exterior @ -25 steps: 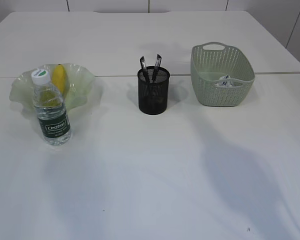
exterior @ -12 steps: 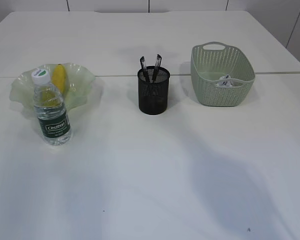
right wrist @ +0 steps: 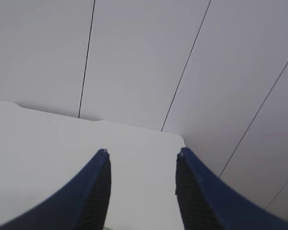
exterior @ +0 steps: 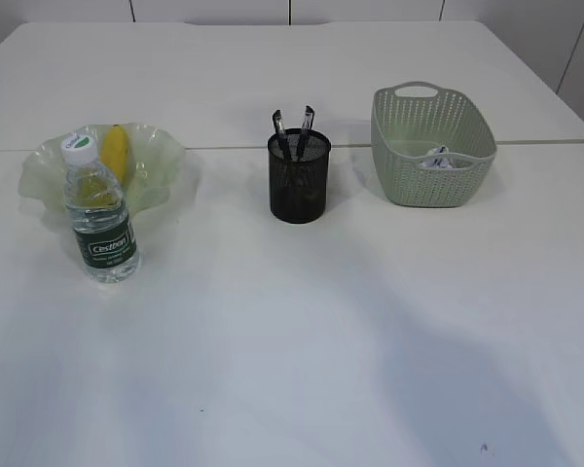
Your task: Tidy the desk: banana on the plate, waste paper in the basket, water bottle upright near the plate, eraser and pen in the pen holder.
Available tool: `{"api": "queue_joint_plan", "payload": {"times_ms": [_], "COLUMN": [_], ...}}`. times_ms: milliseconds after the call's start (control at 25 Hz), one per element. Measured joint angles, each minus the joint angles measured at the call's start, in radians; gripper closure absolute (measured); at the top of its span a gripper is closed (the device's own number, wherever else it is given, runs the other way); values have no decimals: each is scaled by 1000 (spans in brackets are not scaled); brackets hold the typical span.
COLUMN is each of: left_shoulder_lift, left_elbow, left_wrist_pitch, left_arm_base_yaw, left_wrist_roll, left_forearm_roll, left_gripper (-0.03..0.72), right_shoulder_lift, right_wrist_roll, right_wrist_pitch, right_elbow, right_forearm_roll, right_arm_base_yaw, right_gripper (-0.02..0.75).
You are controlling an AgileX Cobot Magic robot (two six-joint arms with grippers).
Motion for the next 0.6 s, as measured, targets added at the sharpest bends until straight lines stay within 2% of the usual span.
{"api": "queue_joint_plan", "payload": {"times_ms": [400, 600], "left_shoulder_lift": [0, 4], "left_elbow": [0, 0], "left_wrist_pitch": [19, 41], "left_arm_base_yaw": [0, 0], "left_wrist_roll": [-9, -28], "left_forearm_roll": [0, 0], "left_gripper": [508, 508], "right_shoulder_lift": [-190, -306], "right_wrist_roll": [-22, -27], "right_wrist_pitch": [39, 39], "right_elbow": [3, 116], "right_forearm_roll": [-12, -17], "right_arm_base_yaw": [0, 0], "right_gripper": [404, 405]}}
